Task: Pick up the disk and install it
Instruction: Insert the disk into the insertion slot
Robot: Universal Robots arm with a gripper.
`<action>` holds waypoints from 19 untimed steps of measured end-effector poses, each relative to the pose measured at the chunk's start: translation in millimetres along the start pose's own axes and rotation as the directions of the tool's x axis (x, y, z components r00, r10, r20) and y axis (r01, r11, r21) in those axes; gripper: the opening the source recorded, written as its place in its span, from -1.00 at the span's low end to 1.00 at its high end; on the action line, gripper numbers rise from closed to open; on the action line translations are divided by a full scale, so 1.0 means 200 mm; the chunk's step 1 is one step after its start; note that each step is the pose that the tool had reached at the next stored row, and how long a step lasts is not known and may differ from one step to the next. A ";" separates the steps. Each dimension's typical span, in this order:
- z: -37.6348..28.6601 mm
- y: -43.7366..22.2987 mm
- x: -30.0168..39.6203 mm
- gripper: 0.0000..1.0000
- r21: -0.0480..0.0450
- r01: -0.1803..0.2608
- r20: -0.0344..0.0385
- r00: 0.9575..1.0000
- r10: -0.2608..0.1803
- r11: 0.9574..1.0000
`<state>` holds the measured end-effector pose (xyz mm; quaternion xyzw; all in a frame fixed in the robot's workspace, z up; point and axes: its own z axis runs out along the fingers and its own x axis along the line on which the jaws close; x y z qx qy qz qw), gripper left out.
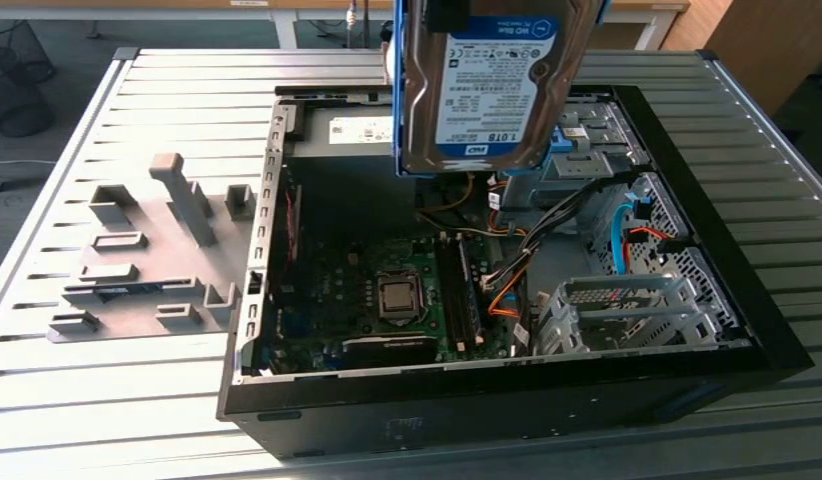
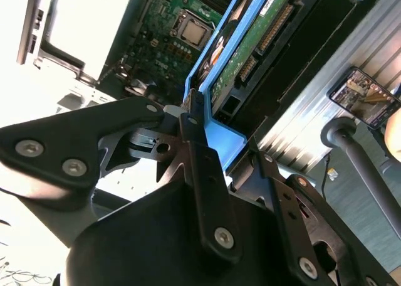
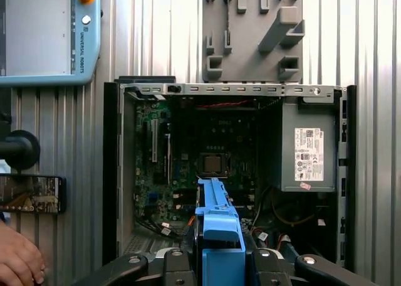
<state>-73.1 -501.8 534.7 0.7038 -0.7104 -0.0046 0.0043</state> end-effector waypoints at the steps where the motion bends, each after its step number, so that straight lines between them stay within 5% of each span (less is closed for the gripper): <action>1: 0.002 0.000 0.016 -0.26 0.000 0.000 0.000 1.000 0.000 1.000; 4: 0.012 -0.003 0.060 -0.26 0.000 0.000 0.002 1.000 0.000 1.000; 8: 0.028 -0.021 0.083 -0.26 0.000 0.000 0.028 1.000 0.000 1.000; 19: 0.039 -0.047 0.098 -0.26 0.000 0.001 0.029 1.000 -0.001 1.000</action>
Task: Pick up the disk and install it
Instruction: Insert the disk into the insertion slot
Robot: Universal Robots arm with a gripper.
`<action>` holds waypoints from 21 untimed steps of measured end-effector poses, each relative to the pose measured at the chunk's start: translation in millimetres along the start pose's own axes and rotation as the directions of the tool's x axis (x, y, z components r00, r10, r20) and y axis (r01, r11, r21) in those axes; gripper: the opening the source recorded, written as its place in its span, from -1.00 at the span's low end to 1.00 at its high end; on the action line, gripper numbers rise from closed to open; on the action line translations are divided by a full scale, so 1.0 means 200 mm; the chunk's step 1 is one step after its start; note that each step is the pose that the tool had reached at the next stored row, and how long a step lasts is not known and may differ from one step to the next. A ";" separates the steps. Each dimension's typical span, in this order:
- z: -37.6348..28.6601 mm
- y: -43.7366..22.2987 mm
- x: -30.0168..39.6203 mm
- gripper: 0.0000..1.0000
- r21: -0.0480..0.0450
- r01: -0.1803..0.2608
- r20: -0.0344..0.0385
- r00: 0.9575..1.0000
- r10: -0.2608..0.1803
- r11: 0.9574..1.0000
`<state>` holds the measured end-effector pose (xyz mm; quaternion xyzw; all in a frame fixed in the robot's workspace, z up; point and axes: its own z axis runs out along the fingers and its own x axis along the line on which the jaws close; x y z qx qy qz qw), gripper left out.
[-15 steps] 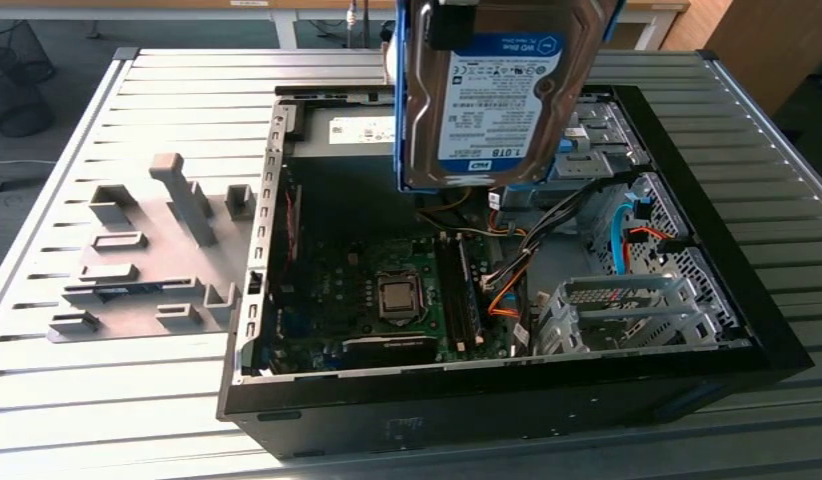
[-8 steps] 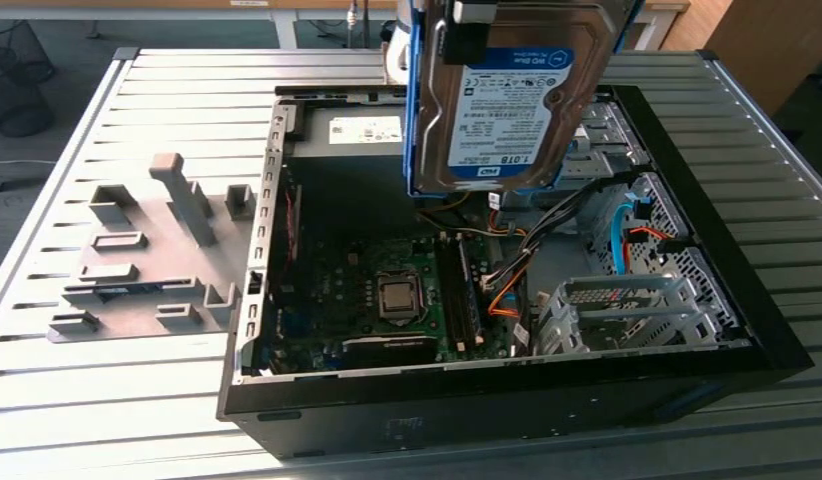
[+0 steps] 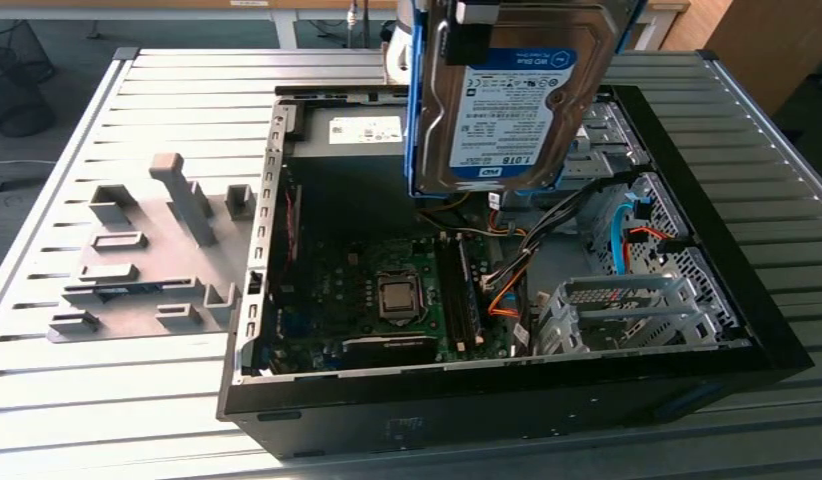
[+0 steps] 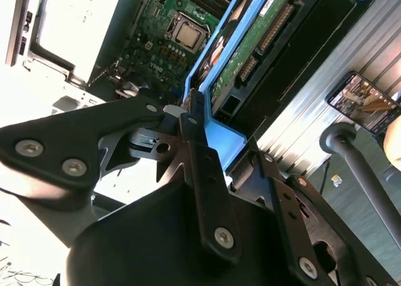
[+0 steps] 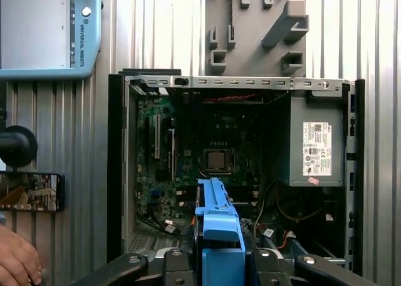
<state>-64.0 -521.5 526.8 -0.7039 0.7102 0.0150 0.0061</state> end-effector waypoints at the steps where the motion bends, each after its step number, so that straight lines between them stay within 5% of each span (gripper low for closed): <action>1: 0.001 -0.011 0.000 -0.26 0.000 0.000 0.000 1.000 0.000 1.000; 5: 0.006 -0.088 0.001 -0.26 -0.002 0.000 0.000 1.000 0.000 1.000; 16: 0.040 -0.108 0.080 -0.26 -0.002 0.000 0.000 1.000 0.000 1.000; 21: 0.049 -0.184 0.084 -0.26 -0.003 0.000 0.000 1.000 0.000 1.000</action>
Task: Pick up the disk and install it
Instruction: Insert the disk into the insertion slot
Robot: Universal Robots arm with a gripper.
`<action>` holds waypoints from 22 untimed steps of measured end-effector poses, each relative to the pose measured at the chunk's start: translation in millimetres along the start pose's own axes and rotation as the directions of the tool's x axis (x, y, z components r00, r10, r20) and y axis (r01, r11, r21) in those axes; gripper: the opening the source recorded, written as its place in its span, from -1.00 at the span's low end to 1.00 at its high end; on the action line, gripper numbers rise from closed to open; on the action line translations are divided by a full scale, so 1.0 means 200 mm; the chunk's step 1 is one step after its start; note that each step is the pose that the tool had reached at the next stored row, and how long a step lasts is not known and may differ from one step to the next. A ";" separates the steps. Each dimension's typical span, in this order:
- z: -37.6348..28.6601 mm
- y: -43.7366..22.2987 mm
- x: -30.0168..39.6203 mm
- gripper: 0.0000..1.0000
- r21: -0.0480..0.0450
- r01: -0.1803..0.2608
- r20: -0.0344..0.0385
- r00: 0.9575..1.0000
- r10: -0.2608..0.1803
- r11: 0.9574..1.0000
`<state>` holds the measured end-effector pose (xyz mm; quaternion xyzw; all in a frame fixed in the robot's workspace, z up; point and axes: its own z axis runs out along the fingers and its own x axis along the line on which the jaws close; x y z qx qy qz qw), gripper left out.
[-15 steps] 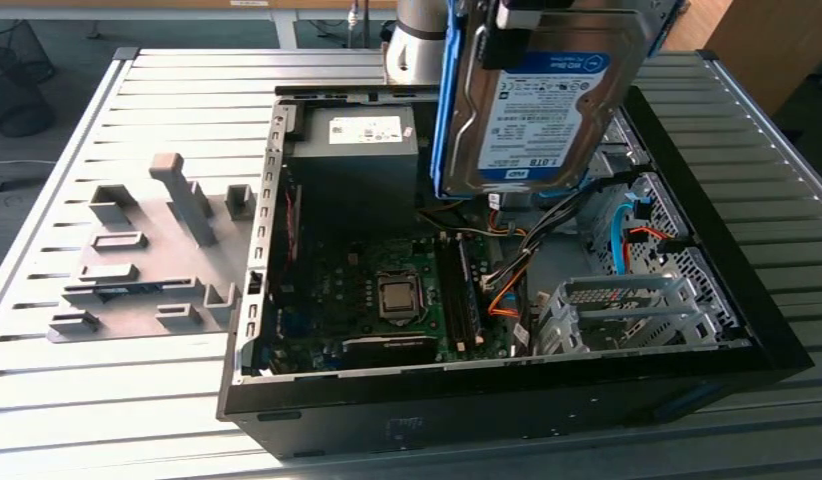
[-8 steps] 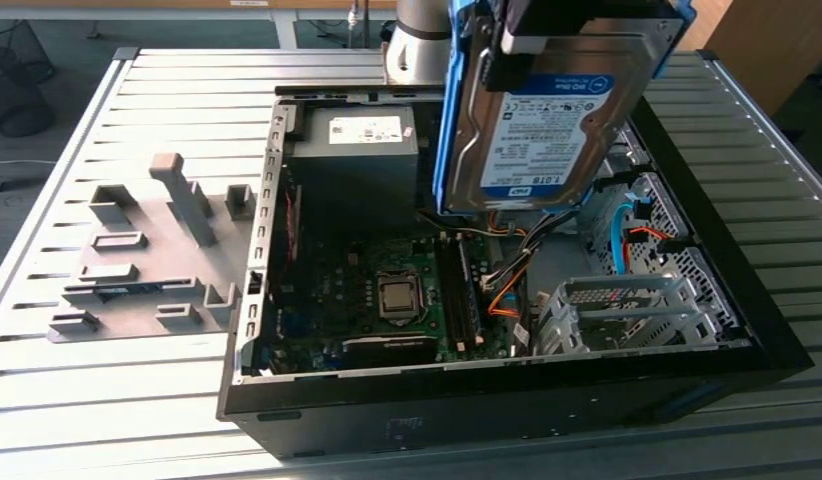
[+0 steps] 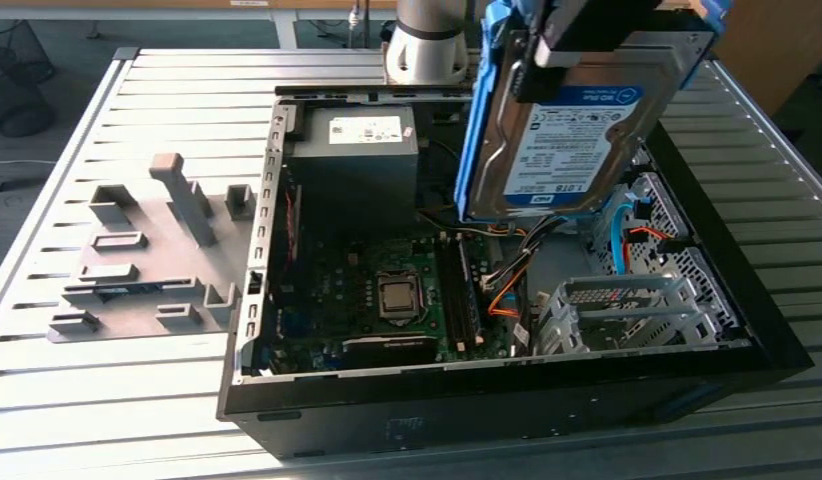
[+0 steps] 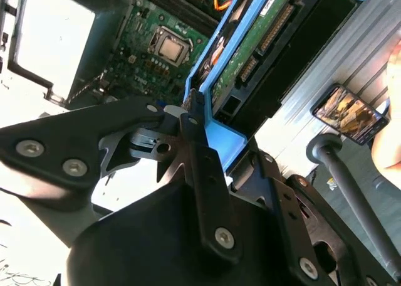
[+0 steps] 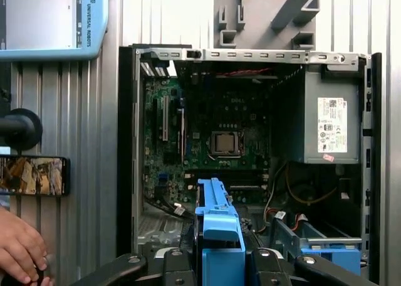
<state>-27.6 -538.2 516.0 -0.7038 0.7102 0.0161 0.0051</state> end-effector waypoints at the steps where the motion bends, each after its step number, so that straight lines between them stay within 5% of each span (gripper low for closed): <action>1: 0.001 -0.005 0.000 -0.26 0.000 0.000 0.000 1.000 0.000 1.000; 22: 0.005 -0.009 0.022 -0.26 0.000 0.000 0.000 1.000 0.000 1.000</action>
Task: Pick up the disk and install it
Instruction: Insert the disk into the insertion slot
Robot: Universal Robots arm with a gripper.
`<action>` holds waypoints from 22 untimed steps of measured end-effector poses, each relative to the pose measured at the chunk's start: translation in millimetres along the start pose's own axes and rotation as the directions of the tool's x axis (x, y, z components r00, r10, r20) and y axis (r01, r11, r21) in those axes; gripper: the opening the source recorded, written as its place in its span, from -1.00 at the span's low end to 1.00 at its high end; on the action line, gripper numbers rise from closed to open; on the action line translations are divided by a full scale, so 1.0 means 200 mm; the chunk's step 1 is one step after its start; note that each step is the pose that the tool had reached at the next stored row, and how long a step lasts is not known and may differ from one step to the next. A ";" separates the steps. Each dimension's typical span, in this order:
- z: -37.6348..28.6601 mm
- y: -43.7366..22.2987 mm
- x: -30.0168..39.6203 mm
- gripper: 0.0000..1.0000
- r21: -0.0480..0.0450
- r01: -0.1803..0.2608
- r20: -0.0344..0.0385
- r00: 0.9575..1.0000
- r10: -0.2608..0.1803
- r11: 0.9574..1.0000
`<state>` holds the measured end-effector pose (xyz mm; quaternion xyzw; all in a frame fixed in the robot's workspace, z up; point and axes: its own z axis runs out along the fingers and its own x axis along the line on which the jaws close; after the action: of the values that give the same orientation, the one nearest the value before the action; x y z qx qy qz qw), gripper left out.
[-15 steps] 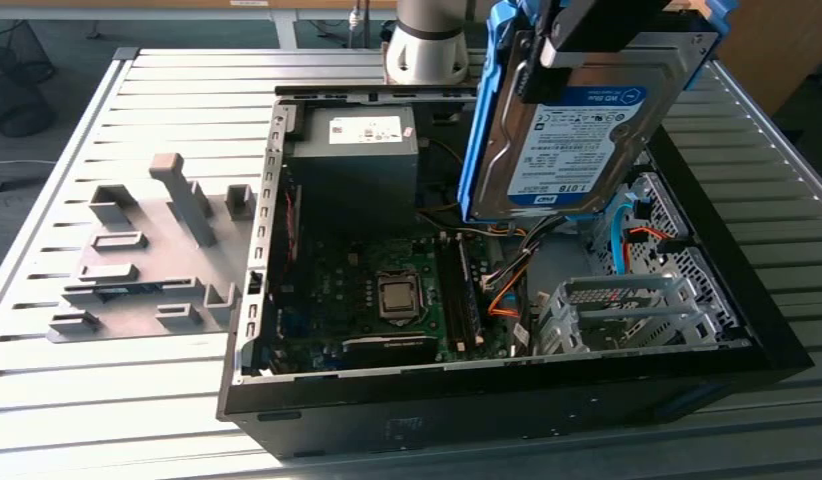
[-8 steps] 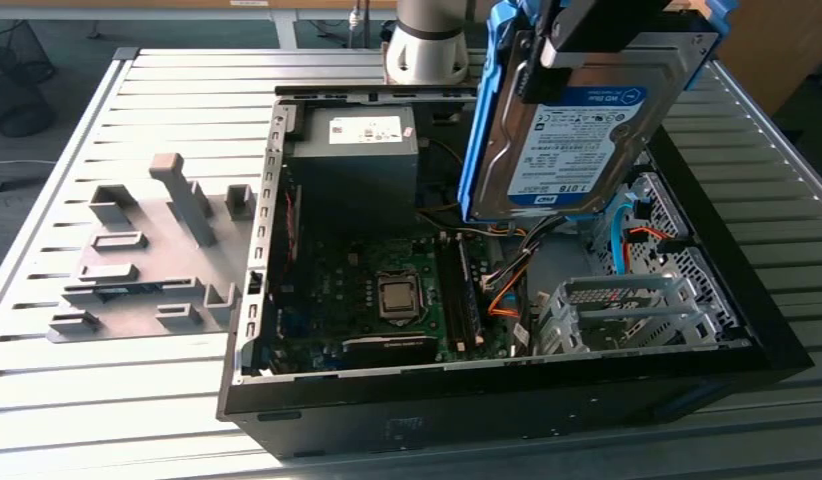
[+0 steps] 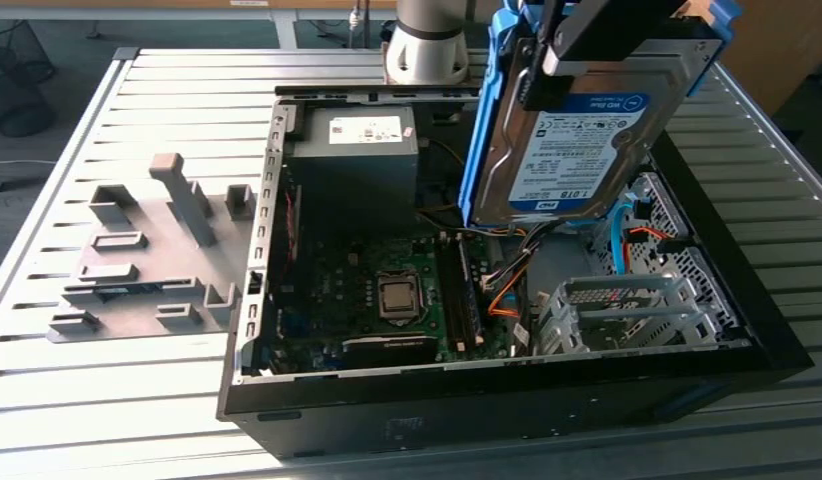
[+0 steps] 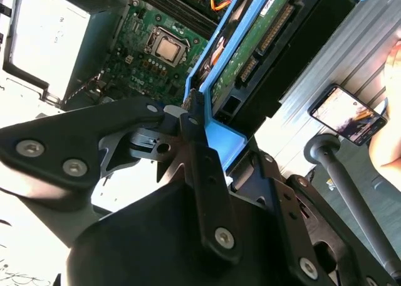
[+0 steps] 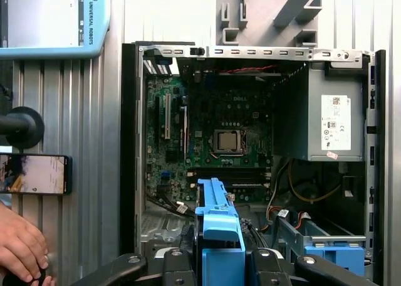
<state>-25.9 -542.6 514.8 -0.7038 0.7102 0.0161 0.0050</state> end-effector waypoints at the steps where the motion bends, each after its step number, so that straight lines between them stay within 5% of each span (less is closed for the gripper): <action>1: 0.000 0.000 0.000 -0.26 0.000 0.000 0.000 1.000 0.000 1.000; 11: 0.000 -0.001 0.001 -0.26 0.000 0.000 0.000 1.000 0.000 1.000; 17: 0.023 -0.113 0.002 -0.26 0.000 0.000 0.000 1.000 0.000 1.000; 22: 0.061 -0.143 0.042 -0.26 0.000 0.000 0.000 1.000 0.000 1.000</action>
<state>2.4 -550.9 502.0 -0.7038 0.7102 0.0161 0.0049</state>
